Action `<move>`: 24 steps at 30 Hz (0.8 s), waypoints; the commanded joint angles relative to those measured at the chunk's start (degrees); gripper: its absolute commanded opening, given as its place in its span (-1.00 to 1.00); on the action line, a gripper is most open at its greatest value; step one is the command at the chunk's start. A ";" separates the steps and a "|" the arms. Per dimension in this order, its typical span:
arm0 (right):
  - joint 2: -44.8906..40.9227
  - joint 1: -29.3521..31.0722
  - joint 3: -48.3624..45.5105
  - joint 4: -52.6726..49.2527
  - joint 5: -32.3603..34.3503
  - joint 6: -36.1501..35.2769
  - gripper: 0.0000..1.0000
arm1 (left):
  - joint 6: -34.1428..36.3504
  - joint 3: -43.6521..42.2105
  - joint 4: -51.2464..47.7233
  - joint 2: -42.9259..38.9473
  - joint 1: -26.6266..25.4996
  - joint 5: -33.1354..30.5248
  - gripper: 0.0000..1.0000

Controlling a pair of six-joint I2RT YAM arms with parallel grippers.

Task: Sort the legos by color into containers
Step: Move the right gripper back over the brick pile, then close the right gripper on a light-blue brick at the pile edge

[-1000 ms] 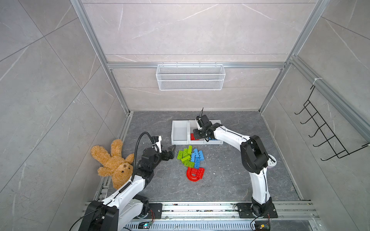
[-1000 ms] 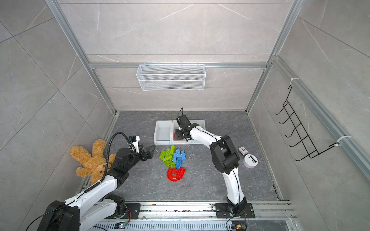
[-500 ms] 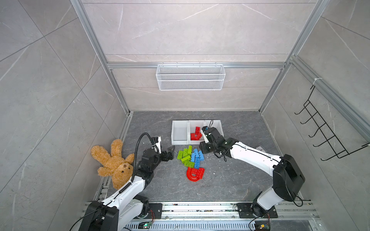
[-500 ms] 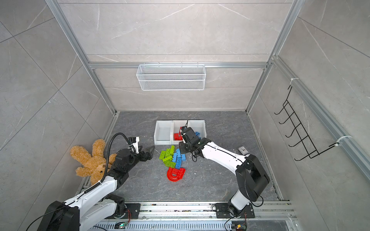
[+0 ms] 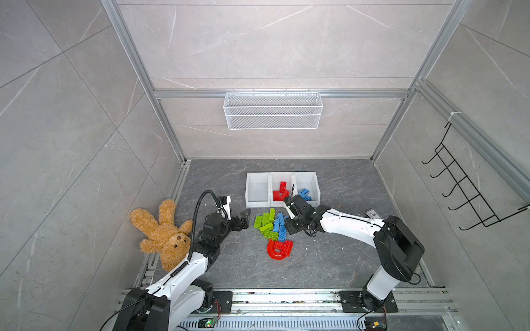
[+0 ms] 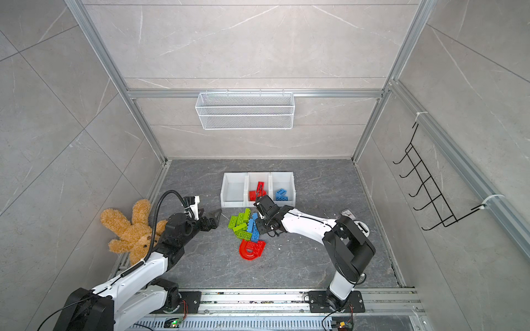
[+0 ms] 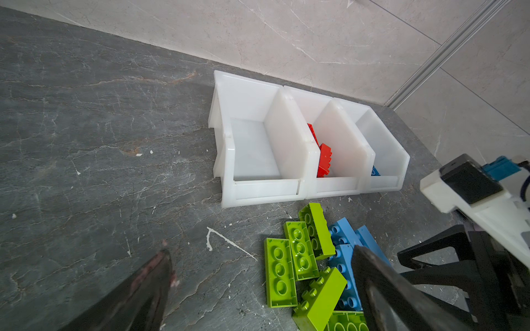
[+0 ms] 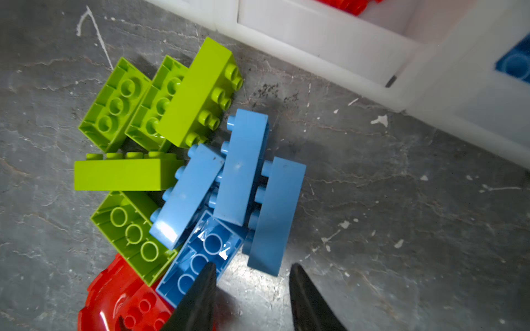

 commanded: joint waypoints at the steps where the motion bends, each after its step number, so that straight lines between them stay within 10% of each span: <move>1: 1.34 0.20 -0.26 0.65 1.54 -0.43 -0.16 | 1.51 0.18 2.08 -0.43 -0.18 -0.86 0.99; 24: 6.83 -1.64 -0.08 3.75 3.30 -1.65 -0.22 | 1.71 0.24 1.64 -0.78 -0.13 -1.12 0.99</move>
